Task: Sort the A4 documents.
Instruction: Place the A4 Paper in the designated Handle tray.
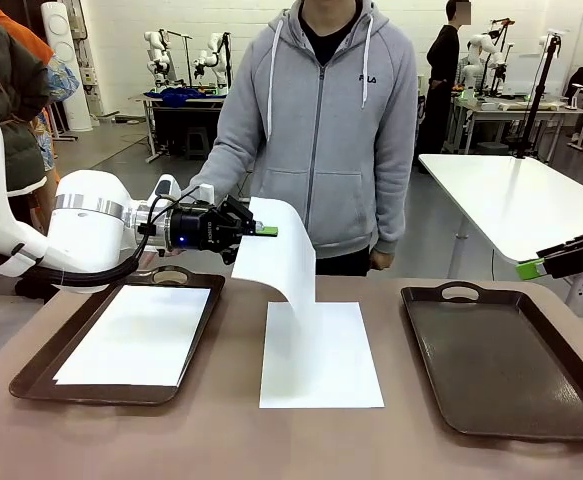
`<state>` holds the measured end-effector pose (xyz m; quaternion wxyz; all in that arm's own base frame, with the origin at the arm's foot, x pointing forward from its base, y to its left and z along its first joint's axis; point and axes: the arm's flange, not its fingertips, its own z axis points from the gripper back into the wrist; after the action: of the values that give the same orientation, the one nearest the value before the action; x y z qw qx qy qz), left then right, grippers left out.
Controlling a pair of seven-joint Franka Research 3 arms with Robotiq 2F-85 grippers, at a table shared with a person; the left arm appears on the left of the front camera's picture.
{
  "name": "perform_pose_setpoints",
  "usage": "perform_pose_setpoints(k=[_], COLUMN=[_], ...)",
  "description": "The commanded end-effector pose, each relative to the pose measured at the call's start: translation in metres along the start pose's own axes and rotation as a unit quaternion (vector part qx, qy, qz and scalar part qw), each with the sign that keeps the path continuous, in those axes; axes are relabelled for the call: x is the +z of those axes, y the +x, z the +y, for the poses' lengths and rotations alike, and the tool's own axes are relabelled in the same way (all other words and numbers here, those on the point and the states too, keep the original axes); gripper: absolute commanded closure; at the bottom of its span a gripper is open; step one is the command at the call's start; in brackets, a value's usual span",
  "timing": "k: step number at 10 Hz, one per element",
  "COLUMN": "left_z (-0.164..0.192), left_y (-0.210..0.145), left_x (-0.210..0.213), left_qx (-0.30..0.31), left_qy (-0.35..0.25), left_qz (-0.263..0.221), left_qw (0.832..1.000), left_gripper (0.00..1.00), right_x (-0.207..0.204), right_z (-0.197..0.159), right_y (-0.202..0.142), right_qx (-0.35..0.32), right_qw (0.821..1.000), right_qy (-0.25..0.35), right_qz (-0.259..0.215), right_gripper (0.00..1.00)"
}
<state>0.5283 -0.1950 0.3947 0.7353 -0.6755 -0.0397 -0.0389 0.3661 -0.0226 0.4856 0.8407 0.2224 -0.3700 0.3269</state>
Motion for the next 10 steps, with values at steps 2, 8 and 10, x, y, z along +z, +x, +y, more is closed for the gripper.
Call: perform_pose_setpoints(k=[2,8,10], left_z=[-0.025,0.006,0.022], left_y=[-0.005,-0.026,-0.033], left_x=[0.01,0.12,0.157], left_qx=[-0.088,-0.026,-0.003], left_qy=[0.052,0.122,0.144], left_qz=[0.14,0.084,0.051], left_qw=[0.985,0.989,0.988], left_gripper=[0.99,0.99,0.99], right_x=[-0.004,-0.004,-0.004], right_z=[-0.003,-0.003,-0.003], right_y=[-0.001,-0.001,-0.001], right_qx=[0.003,0.003,0.003], right_qw=[1.0,1.0,1.0], right_qy=[0.01,0.01,0.01], right_qz=[-0.013,-0.013,-0.013], right_gripper=[0.0,0.0,0.0])
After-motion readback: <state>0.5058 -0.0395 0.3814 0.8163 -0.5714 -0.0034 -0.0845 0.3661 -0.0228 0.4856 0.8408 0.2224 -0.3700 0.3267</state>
